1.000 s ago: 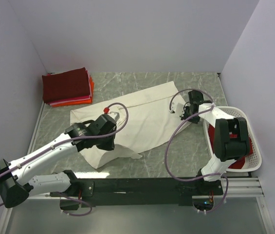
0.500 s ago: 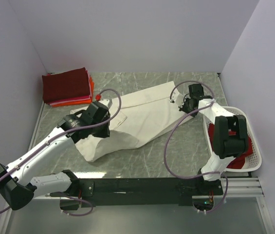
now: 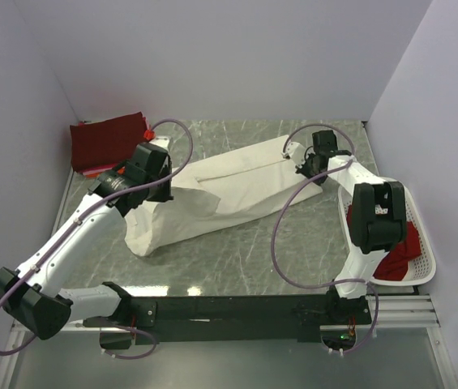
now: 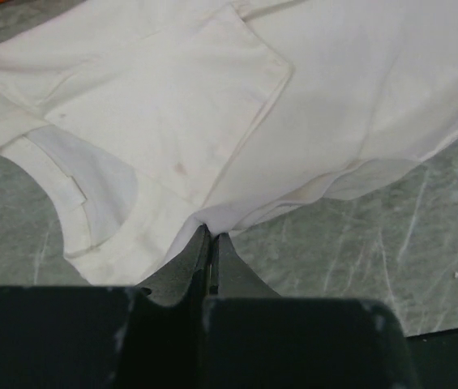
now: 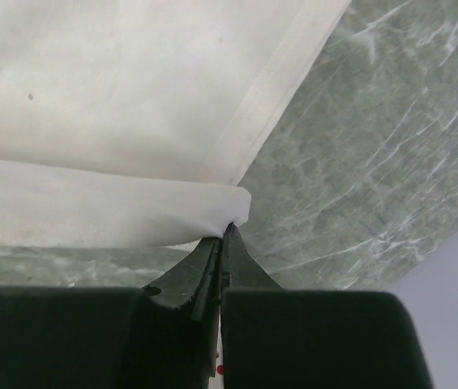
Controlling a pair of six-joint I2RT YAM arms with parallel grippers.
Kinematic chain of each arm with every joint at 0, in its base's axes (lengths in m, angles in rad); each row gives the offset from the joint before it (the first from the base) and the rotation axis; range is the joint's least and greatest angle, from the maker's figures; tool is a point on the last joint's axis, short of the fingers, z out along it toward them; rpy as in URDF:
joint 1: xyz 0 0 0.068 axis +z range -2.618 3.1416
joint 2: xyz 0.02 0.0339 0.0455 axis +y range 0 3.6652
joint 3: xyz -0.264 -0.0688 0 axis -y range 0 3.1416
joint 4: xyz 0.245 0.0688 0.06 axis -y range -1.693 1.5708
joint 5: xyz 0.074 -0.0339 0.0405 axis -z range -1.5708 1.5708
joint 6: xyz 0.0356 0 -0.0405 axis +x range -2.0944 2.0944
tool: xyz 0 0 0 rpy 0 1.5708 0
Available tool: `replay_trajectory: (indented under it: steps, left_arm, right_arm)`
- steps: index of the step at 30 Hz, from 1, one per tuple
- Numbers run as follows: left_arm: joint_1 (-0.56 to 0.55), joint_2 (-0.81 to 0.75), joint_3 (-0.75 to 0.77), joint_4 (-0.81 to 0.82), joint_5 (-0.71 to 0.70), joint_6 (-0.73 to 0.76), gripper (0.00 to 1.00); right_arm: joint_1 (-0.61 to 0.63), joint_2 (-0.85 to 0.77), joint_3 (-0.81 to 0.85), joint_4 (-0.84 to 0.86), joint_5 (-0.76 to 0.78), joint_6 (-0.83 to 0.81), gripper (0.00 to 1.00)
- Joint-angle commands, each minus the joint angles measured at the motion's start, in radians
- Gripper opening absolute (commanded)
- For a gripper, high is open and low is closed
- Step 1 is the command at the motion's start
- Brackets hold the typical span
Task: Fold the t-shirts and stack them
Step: Fold the tshirt
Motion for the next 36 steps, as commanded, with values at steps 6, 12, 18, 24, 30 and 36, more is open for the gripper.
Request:
replay_trajectory:
  steps: [6, 12, 18, 24, 30, 36]
  left_arm:
    - [0.054, 0.059, 0.064, 0.063, -0.047, 0.1, 0.0]
    - [0.072, 0.111, 0.11, 0.088, -0.037, 0.136, 0.0]
    - [0.08, 0.161, 0.15, 0.123, -0.038, 0.161, 0.0]
    - [0.091, 0.21, 0.194, 0.149, -0.032, 0.19, 0.0]
    - [0.095, 0.264, 0.223, 0.151, -0.076, 0.231, 0.0]
    - [0.097, 0.324, 0.277, 0.134, -0.13, 0.282, 0.0]
  right_arm:
    - [-0.007, 0.059, 0.123, 0.011, -0.015, 0.072, 0.0]
    - [-0.007, 0.101, 0.174, -0.014, -0.01, 0.08, 0.0]
    - [-0.007, 0.131, 0.203, -0.029, -0.005, 0.084, 0.0]
    - [-0.007, 0.176, 0.237, -0.046, 0.019, 0.094, 0.0]
    - [-0.007, 0.2, 0.246, -0.047, 0.021, 0.106, 0.0]
    - [-0.007, 0.21, 0.245, -0.047, 0.025, 0.107, 0.0]
